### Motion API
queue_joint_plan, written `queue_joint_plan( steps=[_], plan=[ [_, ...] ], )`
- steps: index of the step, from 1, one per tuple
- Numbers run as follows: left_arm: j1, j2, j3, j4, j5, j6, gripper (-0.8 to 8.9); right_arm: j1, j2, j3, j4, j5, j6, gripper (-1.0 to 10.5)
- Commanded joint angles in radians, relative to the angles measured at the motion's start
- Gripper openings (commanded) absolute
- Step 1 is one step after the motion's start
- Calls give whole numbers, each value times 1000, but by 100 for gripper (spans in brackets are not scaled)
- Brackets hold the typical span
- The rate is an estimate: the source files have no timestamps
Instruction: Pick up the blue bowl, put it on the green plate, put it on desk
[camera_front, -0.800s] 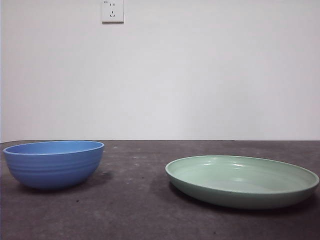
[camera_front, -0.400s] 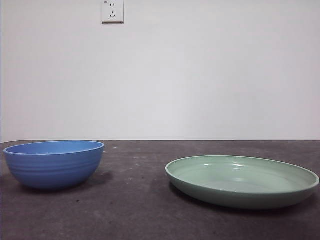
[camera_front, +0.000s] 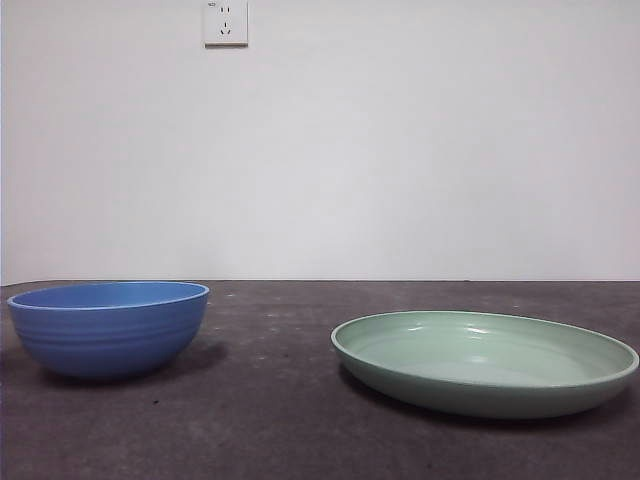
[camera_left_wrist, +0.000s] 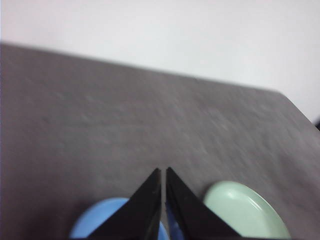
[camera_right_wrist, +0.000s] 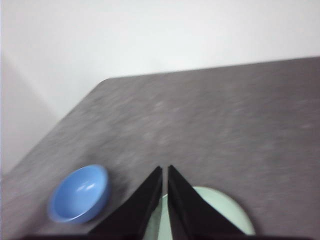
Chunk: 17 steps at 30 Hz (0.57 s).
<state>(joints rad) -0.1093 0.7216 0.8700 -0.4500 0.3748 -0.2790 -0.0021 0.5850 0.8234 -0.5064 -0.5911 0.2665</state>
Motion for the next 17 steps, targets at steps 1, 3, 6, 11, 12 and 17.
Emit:
queue_joint_plan(
  steps=[1,3,6,11,12,17],
  plan=[
    [-2,75,80,-49,90,14,16,0,68,69,-37,-69,3,13],
    [-2,116,119,-80,151,32,16,0,112,102,-62,-106,-2,13],
    [-2,164,158,-105,204,49,17,0,175,135,-79,-187,-5,13],
    [-2,193,167,-104,209,58,19,0,240,142,-100,-227,-8,14],
    [-2,194,167,-106,209,58,19,0,245,142,-102,-227,-16,14],
    [-2,194,167,-107,209,58,19,0,250,142,-105,-182,-63,14]
  ],
)
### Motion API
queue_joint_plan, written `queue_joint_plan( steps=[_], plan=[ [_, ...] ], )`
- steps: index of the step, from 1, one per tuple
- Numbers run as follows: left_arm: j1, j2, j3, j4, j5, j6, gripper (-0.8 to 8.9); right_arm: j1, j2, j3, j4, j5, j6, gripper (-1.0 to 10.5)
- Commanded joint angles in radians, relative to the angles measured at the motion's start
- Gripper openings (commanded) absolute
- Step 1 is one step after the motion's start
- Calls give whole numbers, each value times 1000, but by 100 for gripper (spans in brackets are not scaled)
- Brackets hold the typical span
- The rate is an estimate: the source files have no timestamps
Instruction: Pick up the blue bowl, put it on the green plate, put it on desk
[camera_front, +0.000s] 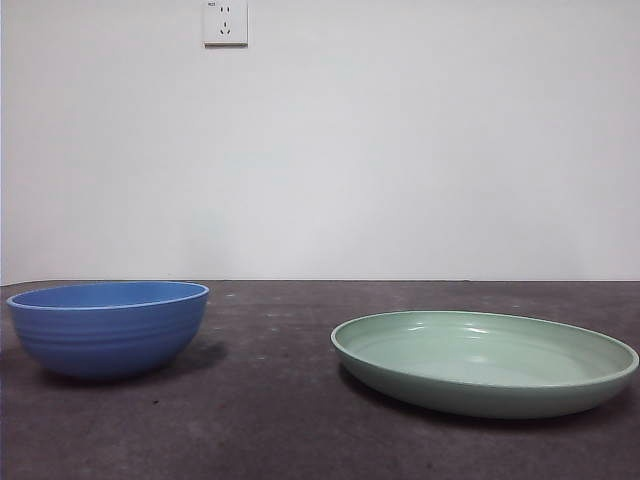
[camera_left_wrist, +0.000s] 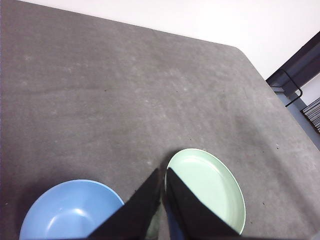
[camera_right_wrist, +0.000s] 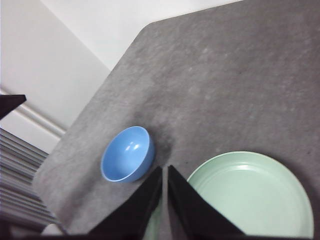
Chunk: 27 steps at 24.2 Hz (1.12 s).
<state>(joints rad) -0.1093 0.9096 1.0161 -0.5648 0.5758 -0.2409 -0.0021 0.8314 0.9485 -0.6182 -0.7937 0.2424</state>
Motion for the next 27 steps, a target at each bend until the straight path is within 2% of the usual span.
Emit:
queue_joint_plan(
  steps=[1,3,4,7,8,10,11,12,14,22,27],
  plan=[
    [-2,6,21,7,8,20,19,0,4,17,8,34,-43,14],
    [-2,6,21,5,8,23,22,0,4,17,7,47,-51,39],
    [-2,6,21,4,8,24,31,0,4,17,7,46,-60,87],
    [-2,6,21,3,8,24,45,0,4,17,7,61,-71,317],
    [-2,6,21,4,8,24,85,0,4,17,7,67,-71,397],
    [-2,6,21,5,8,24,267,0,4,17,6,69,-71,512],
    [-2,6,21,5,8,24,418,0,4,17,6,69,-71,542],
    [-2,6,21,5,7,24,565,0,4,17,5,69,-71,556],
    [-2,6,21,5,7,24,741,0,4,17,4,68,-71,556],
    [-2,6,21,1,7,57,752,0,4,17,4,61,-71,556],
    [2,20,21,-68,-25,67,750,0,4,17,4,61,-71,556]
  ],
)
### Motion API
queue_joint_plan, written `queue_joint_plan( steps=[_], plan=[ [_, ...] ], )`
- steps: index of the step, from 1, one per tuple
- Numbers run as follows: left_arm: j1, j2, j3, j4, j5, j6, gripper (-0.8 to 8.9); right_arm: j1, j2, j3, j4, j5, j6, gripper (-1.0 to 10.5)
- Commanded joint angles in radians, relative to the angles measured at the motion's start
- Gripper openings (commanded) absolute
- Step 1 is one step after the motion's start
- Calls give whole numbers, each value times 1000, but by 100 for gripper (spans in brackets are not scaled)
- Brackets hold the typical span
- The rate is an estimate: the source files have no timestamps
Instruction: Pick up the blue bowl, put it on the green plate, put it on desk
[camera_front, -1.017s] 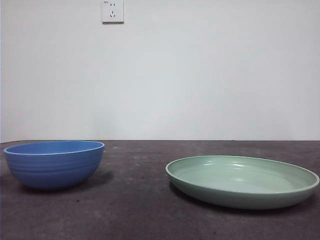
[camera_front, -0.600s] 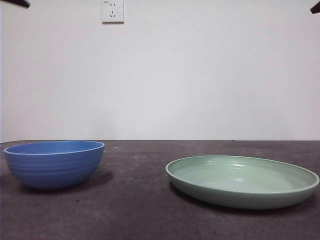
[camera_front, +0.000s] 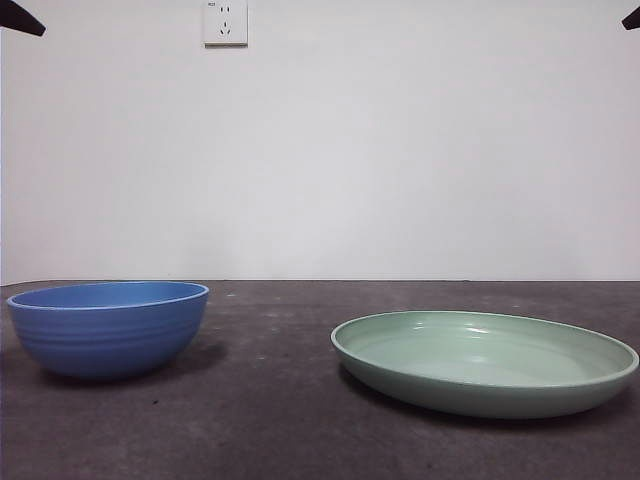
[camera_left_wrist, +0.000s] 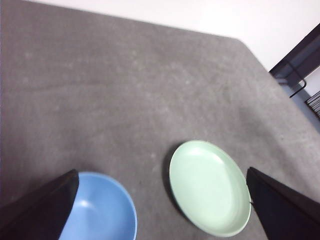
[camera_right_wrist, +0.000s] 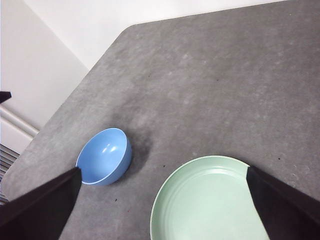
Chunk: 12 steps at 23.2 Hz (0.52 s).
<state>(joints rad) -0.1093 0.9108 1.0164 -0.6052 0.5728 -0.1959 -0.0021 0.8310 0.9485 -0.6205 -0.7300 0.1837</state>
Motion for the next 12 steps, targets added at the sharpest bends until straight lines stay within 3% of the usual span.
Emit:
queue_joint_plan(
  steps=[1,8,12],
  plan=[
    [6,29,20,-50,-35,28,750,0,4,17,6,-2,-12,556],
    [21,193,20,-237,-181,67,750,0,4,17,6,-2,-12,556],
    [21,304,20,-248,-200,112,750,0,4,17,6,-2,-12,556]
  ],
)
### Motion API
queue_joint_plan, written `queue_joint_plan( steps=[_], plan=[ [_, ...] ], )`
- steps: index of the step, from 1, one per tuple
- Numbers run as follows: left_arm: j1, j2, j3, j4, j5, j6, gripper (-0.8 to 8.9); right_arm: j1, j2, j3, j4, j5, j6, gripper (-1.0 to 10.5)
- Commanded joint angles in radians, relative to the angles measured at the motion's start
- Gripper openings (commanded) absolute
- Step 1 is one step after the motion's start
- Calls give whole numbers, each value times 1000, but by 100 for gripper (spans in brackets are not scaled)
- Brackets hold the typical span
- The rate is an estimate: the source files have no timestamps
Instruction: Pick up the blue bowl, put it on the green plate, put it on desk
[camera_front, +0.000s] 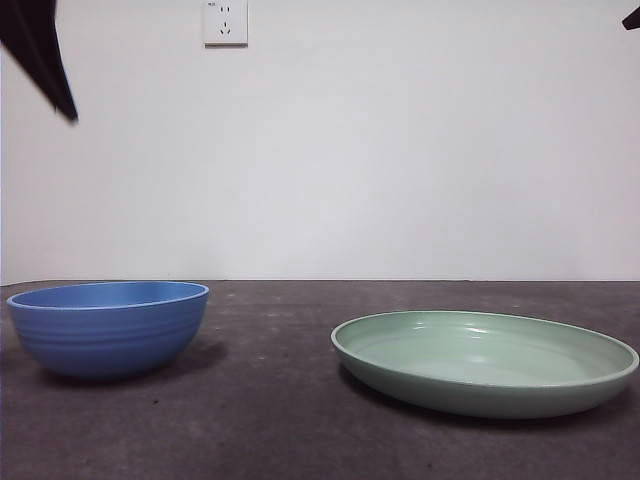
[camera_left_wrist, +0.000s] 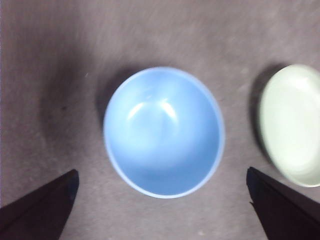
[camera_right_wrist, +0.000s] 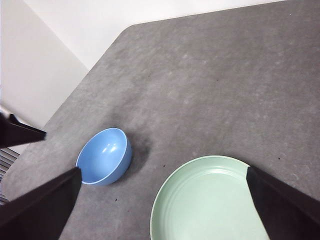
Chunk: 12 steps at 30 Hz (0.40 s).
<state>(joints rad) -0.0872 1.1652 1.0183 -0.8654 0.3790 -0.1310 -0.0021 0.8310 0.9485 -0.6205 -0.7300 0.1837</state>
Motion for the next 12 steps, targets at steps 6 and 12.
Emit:
queue_joint_plan(
  steps=[6,12],
  plan=[
    [-1,205,18,64,-6,49,749,0,4,17,6,-2,-12,556],
    [-2,343,18,116,-6,48,739,0,4,17,6,-2,-12,555]
  ],
)
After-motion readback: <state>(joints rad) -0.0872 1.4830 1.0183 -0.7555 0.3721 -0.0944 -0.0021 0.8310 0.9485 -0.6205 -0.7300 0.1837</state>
